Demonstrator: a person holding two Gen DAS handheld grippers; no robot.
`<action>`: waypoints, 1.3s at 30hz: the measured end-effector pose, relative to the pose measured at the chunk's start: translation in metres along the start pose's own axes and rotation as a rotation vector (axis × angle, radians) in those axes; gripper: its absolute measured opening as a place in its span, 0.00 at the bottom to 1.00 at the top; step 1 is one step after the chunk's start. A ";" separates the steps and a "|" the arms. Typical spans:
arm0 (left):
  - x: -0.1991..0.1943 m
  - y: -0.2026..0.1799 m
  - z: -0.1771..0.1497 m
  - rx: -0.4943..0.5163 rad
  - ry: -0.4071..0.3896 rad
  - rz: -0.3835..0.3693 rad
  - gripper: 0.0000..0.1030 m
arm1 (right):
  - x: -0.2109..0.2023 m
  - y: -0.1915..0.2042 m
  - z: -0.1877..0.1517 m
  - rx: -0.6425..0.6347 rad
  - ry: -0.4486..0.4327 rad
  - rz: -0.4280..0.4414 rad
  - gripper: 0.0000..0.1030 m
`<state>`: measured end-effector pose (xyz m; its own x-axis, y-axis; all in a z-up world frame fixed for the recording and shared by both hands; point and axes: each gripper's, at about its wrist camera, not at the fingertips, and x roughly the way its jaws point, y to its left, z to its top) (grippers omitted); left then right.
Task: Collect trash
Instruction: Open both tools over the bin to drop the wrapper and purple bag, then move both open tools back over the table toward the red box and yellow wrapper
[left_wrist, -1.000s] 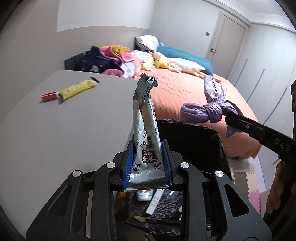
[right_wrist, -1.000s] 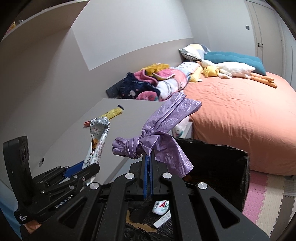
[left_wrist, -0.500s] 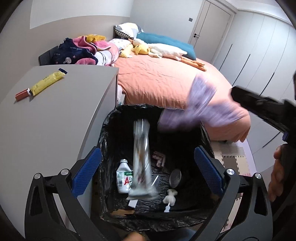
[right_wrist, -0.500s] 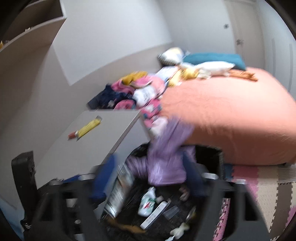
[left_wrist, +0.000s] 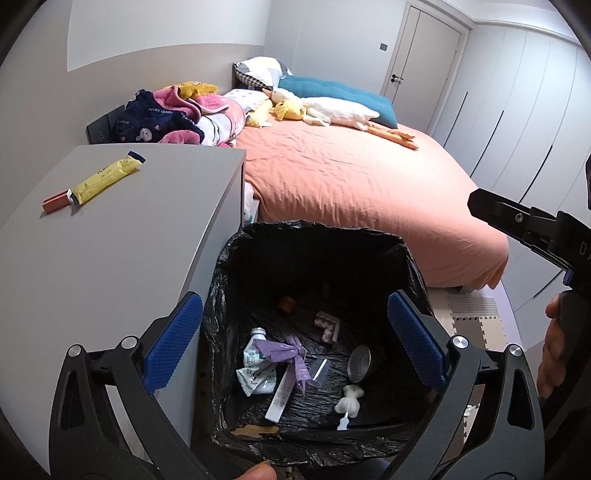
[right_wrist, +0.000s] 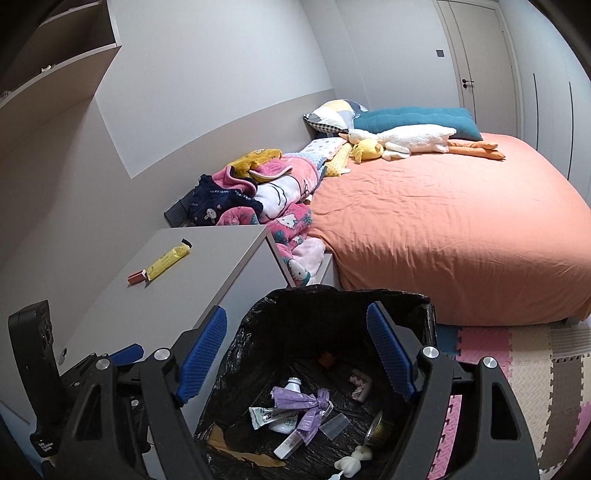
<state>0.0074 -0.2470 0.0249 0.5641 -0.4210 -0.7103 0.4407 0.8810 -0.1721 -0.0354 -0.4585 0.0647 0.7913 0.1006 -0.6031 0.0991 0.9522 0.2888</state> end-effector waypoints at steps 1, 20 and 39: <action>-0.001 0.001 0.000 -0.001 -0.003 0.002 0.94 | 0.001 0.001 0.000 -0.001 0.001 0.000 0.76; -0.005 0.043 0.003 -0.064 -0.019 0.057 0.94 | 0.030 0.037 0.000 -0.042 0.028 0.053 0.81; -0.010 0.115 0.009 -0.150 -0.018 0.139 0.94 | 0.084 0.091 0.011 -0.071 0.079 0.106 0.83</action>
<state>0.0581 -0.1437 0.0184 0.6253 -0.2955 -0.7222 0.2491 0.9527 -0.1741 0.0470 -0.3666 0.0483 0.7451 0.2215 -0.6291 -0.0278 0.9527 0.3025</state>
